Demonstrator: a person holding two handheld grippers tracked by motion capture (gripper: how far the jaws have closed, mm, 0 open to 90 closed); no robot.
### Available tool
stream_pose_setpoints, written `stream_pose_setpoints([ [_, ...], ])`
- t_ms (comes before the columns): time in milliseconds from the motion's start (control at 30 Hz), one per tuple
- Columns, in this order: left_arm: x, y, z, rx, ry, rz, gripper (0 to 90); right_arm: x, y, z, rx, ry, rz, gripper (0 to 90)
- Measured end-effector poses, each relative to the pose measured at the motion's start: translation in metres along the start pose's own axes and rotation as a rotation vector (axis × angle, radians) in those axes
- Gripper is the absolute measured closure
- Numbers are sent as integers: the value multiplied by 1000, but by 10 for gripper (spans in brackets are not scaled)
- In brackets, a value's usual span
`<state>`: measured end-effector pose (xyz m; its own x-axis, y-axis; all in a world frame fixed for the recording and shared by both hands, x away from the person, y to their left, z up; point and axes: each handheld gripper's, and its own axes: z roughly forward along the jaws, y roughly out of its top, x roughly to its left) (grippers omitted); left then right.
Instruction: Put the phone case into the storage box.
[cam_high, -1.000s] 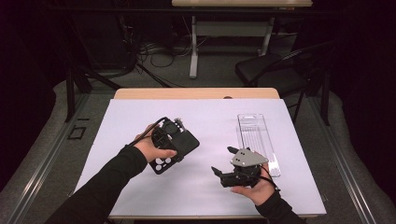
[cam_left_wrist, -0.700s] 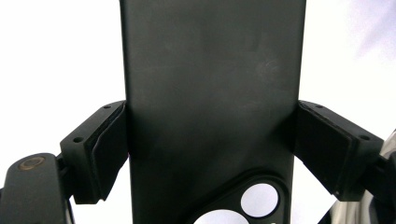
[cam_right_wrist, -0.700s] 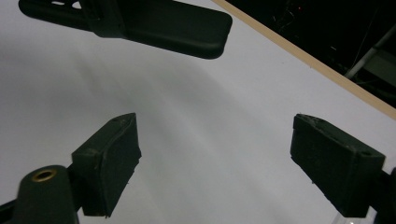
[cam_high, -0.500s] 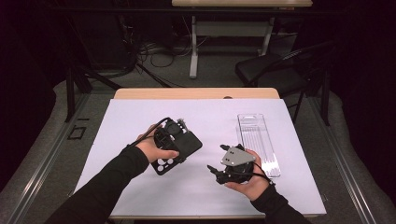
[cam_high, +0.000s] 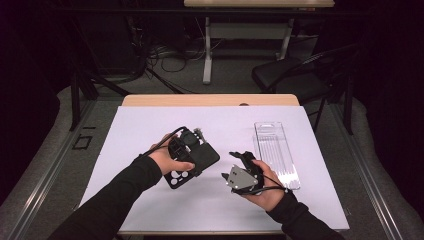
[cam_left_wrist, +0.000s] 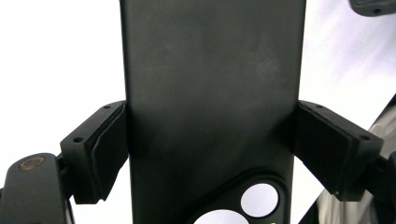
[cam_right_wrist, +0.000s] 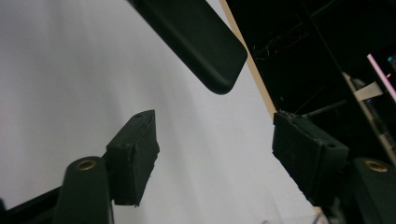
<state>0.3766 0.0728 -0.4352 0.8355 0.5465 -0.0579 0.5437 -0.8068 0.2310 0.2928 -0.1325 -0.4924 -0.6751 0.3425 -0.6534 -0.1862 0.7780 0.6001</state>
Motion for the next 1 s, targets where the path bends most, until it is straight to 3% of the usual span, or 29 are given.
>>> stream_pose_setpoints([
  [67, 0, 0, 0, 0, 0, 3, 147, 2, 0, 1, 1, -9, -22, 318],
  [100, 0, 1, -1, 4, -4, 2, 147, 5, 2, 2, 6, -33, -82, 333],
  [133, 0, 1, -1, 4, -4, 2, 147, 5, 2, 2, 6, -33, -82, 333],
  [167, -1, 2, -1, 7, -5, 6, 147, 6, 2, 3, 21, -43, -151, 342],
  [300, -2, 3, -1, 10, -9, 5, 147, 9, 3, 4, 29, -48, -199, 366],
  [600, -4, 6, 1, 29, -18, 22, 147, 13, 6, 6, 26, -82, -367, 419],
  [867, -7, 10, 3, 35, -25, 28, 147, 15, 6, 9, 12, -84, -387, 455],
  [900, -8, 12, 4, 37, -28, 35, 147, 15, 7, 10, 9, -85, -419, 466],
  [1000, -10, 13, 5, 36, -34, 37, 147, 17, 6, 11, 13, -84, -441, 473],
])
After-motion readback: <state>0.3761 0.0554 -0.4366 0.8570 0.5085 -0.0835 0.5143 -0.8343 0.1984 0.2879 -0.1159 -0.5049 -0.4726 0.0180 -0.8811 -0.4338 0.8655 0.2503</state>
